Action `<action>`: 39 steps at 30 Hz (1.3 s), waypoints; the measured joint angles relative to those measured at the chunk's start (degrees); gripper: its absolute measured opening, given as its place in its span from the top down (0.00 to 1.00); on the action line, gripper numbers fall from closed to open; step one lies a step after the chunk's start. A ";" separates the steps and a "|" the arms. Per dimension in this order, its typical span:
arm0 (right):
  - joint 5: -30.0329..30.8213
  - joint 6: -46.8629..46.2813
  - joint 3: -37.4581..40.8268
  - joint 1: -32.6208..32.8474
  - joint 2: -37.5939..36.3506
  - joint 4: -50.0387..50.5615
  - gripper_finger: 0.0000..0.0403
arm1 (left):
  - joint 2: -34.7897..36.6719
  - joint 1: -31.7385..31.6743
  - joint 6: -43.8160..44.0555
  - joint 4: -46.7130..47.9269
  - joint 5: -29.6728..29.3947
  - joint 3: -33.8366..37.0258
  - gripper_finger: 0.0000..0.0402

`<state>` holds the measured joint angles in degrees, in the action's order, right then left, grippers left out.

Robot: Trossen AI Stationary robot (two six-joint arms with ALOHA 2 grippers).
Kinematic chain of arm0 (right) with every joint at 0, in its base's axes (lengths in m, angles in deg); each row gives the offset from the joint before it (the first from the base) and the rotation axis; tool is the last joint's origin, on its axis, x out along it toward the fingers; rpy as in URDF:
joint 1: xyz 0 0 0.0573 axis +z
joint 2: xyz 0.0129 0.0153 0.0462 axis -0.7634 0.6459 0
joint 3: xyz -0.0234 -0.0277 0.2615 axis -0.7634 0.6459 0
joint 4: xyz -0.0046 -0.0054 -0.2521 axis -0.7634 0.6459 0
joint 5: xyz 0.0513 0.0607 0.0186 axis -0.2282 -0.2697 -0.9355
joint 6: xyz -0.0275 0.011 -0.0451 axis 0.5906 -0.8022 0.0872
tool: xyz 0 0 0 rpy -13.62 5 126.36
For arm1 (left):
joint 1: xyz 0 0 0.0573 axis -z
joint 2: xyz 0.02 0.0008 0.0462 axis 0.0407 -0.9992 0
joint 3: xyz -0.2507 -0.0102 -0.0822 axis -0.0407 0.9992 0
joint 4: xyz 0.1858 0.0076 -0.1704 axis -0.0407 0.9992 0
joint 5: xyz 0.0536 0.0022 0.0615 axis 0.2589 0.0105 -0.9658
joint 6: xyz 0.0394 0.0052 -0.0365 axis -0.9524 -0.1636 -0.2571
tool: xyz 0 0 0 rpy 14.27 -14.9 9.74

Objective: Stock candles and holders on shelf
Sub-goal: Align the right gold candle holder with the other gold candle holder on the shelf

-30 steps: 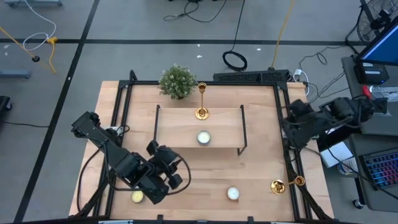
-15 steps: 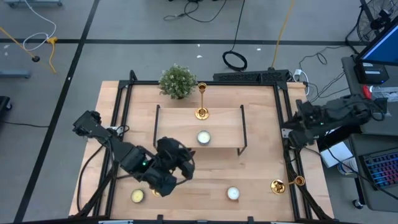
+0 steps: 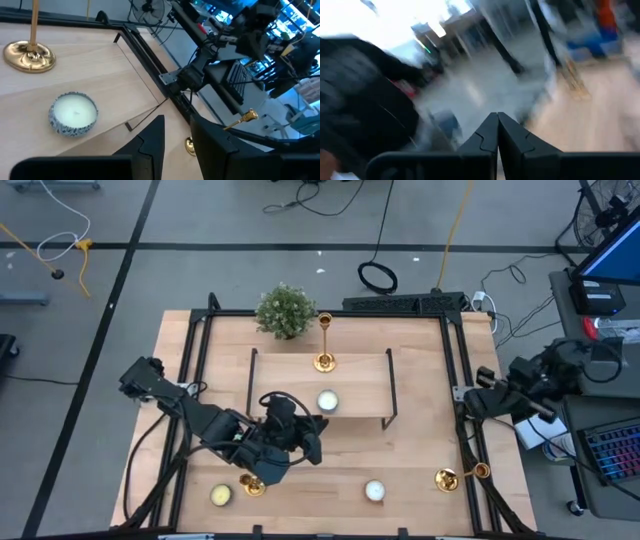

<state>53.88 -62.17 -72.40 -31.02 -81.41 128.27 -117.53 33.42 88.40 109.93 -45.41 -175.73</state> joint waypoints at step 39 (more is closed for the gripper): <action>-0.60 0.09 13.02 -14.16 0.00 -16.56 1.00 | 0.00 2.04 1.18 -2.55 -0.51 0.00 0.76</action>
<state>53.28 -62.08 -59.38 -45.19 -81.41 111.71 -117.53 35.45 89.57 107.39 -45.92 -175.73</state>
